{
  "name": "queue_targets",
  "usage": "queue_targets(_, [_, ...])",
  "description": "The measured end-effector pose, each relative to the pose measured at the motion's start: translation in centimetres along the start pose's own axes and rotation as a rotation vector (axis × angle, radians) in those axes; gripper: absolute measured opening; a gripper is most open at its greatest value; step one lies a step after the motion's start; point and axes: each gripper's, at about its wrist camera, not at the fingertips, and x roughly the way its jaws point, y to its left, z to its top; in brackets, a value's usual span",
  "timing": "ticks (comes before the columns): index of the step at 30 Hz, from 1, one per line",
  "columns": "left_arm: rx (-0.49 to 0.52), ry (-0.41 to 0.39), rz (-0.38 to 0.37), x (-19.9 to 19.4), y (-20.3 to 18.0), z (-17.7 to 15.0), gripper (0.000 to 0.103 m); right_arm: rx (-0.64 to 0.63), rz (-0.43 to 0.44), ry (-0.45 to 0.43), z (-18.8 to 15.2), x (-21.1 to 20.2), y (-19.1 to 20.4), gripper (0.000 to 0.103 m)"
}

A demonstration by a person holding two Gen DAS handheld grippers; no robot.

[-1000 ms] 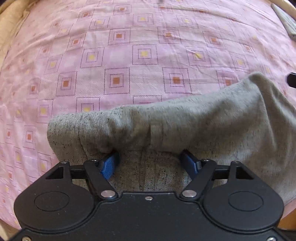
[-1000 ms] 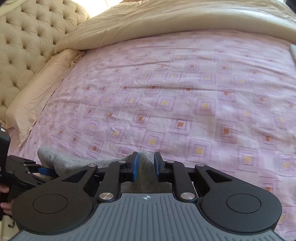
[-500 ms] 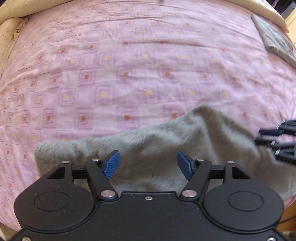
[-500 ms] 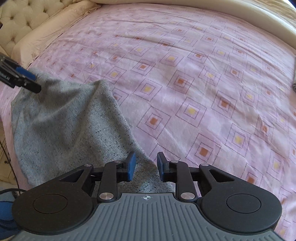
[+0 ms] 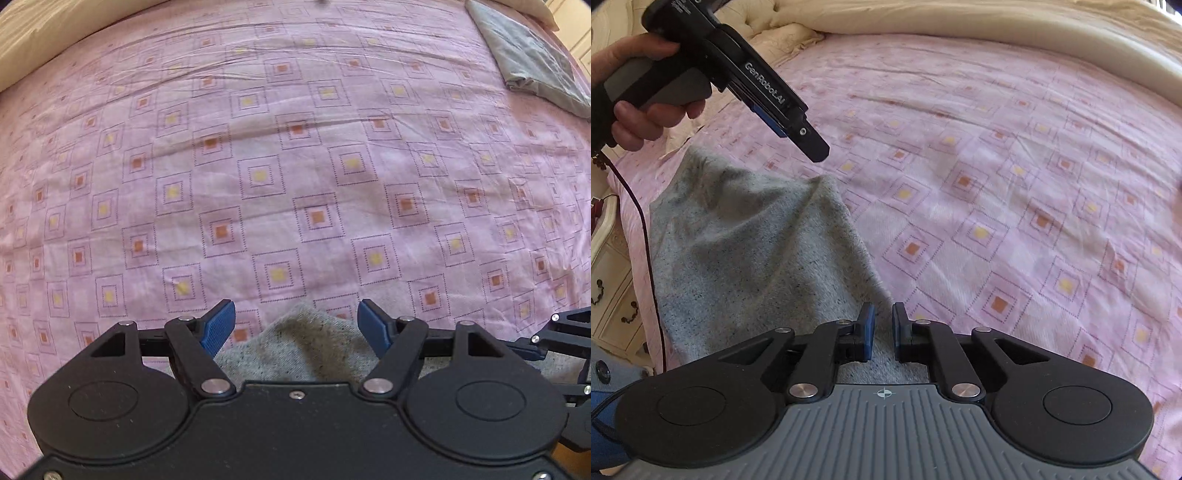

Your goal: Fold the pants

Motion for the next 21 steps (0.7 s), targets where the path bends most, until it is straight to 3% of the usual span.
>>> queue_targets(2, [0.024,0.01,0.021,0.5,-0.8,0.8,0.074,0.012,0.014,0.014,-0.1,0.6,-0.9,0.013])
queue_targets(4, [0.03,0.022,0.035,0.9,-1.3,1.3,0.074,0.025,0.021,0.033,-0.2,1.1,-1.7,0.029])
queue_targets(8, [0.036,0.08,0.035,2.1,-1.8,2.0,0.074,0.136,0.11,0.07,-0.8,2.0,-3.6,0.031])
queue_targets(9, [0.043,0.095,0.046,2.4,-2.0,2.2,0.074,0.151,0.137,0.075,-0.9,2.0,-3.7,0.029])
queue_targets(10, [0.053,0.104,0.057,2.6,-2.2,2.2,0.074,0.139,0.147,0.054,-1.0,1.5,-3.5,0.009])
queue_targets(11, [0.065,0.11,0.07,2.7,-2.5,2.1,0.074,0.108,0.132,0.021,-1.0,0.8,-3.0,0.003])
queue_targets(15, [0.103,0.138,0.089,3.2,-3.4,1.9,0.074,0.027,0.135,-0.057,-1.3,-2.2,-0.3,0.002])
queue_targets(21, [0.21,0.212,0.179,4.9,-5.0,0.6,0.073,-0.038,0.155,-0.034,-2.9,-2.8,2.6,0.002])
